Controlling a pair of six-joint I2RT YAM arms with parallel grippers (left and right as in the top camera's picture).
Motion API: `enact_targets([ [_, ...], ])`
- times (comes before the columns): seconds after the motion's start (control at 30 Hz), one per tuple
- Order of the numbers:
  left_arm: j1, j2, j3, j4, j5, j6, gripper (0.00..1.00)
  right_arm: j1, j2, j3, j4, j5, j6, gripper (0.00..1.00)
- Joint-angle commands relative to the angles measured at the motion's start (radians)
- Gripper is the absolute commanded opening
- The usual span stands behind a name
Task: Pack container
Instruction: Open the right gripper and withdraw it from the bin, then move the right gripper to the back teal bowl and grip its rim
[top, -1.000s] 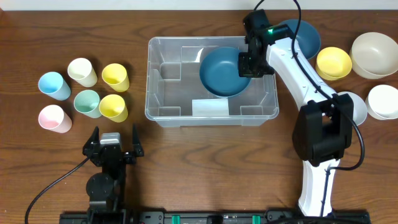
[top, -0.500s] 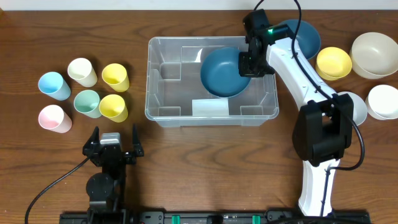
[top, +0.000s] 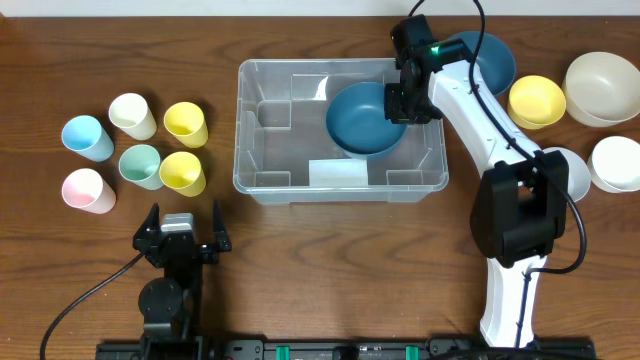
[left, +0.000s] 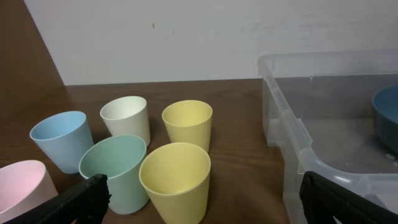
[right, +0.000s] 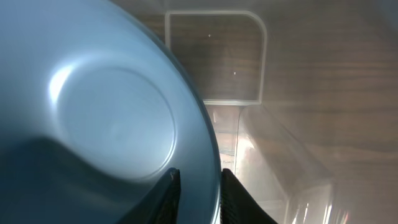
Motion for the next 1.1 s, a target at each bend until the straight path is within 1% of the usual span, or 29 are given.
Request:
enact_targets([
  [0.0,0.005,-0.005,-0.023,-0.032,-0.023,0.017,0.98,-0.002,0.001,0.023,-0.003,0.011,-0.01,0.24],
  [0.17,0.005,-0.005,-0.023,-0.032,-0.023,0.017,0.98,-0.002,0.0,0.045,-0.013,0.011,-0.017,0.32],
  [0.23,0.004,-0.005,-0.023,-0.032,-0.023,0.017,0.98,-0.002,0.0,0.08,-0.034,0.011,-0.021,0.34],
  [0.37,0.005,-0.005,-0.023,-0.032,-0.023,0.017,0.98,-0.002,0.0,0.176,-0.091,0.011,-0.029,0.34],
  [0.6,0.005,-0.005,-0.023,-0.032,-0.023,0.017,0.98,-0.006,-0.001,0.412,-0.253,0.012,-0.023,0.33],
  [0.77,0.005,-0.005,-0.023,-0.032,-0.023,0.017,0.98,-0.08,-0.001,0.546,-0.356,0.03,0.011,0.33],
  [0.9,0.005,-0.005,-0.023,-0.032,-0.023,0.017,0.98,-0.18,0.001,0.554,-0.385,0.024,0.041,0.32],
  [1.07,0.004,-0.005,-0.023,-0.032,-0.023,0.017,0.98,-0.279,0.009,0.532,-0.366,0.007,0.072,0.31],
])
